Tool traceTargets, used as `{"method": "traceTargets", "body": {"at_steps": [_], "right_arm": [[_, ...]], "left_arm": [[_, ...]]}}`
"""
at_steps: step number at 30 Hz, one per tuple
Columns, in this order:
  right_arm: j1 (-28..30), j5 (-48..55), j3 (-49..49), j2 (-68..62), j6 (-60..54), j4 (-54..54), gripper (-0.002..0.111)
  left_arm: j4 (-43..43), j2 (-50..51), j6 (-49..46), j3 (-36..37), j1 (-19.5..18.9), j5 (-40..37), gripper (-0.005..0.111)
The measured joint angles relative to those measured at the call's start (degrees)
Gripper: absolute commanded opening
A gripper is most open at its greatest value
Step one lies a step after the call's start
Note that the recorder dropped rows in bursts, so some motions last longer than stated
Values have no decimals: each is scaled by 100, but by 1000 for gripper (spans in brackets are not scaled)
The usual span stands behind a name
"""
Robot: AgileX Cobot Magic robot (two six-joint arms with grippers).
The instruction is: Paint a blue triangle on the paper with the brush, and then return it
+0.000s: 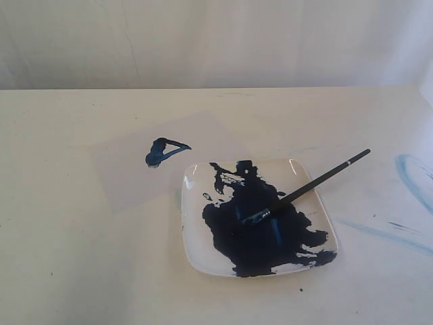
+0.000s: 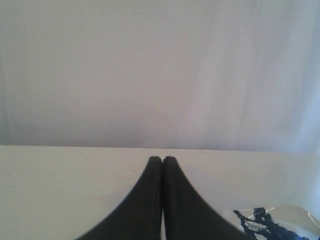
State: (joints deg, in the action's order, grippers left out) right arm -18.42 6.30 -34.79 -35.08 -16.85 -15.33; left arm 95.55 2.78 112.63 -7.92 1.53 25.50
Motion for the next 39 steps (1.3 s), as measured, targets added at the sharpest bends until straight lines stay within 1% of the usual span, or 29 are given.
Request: {"method": "traceTargets", "body": {"at_steps": [2, 4, 8, 10, 11, 12, 13, 14, 15, 17, 20, 27, 32, 33, 34, 37, 39], "right_arm": [[0, 0, 0, 0, 0, 0, 0], [0, 0, 0, 0, 0, 0, 0], [0, 0, 0, 0, 0, 0, 0], [0, 0, 0, 0, 0, 0, 0], [0, 0, 0, 0, 0, 0, 0], [0, 0, 0, 0, 0, 0, 0], [0, 0, 0, 0, 0, 0, 0], [0, 0, 0, 0, 0, 0, 0], [0, 0, 0, 0, 0, 0, 0], [0, 0, 0, 0, 0, 0, 0], [0, 0, 0, 0, 0, 0, 0], [0, 0, 0, 0, 0, 0, 0], [0, 0, 0, 0, 0, 0, 0], [0, 0, 0, 0, 0, 0, 0], [0, 0, 0, 0, 0, 0, 0], [0, 0, 0, 0, 0, 0, 0], [0, 0, 0, 0, 0, 0, 0]], "left_arm": [[255, 0, 592, 2, 0, -237, 0], [326, -13, 774, 2, 0, -448, 0], [326, -49, 832, 2, 0, -775, 0], [-80, -49, 586, 24, 0, -1083, 0], [-674, -49, 64, 24, 0, -1275, 0], [-1084, -49, -381, 24, 0, -1361, 0], [-1976, -49, -1440, 24, 0, -1459, 0], [-2526, -49, -2098, 24, 0, -1472, 0], [-3450, -49, -3263, 24, 0, -1487, 0], [-4317, -49, -4035, 24, 0, -1525, 0], [-4653, -49, -4264, 24, 0, -1493, 0], [-4779, -49, -4340, 24, 0, -1308, 0], [-4873, -49, -4437, 63, 0, -927, 0], [-5077, -49, -4569, 89, 0, -833, 0], [-5457, -49, -4738, 105, 0, -773, 0], [-7134, -49, -5696, 210, 0, -753, 0], [-8147, -49, -6552, 235, 0, -965, 0]]}}
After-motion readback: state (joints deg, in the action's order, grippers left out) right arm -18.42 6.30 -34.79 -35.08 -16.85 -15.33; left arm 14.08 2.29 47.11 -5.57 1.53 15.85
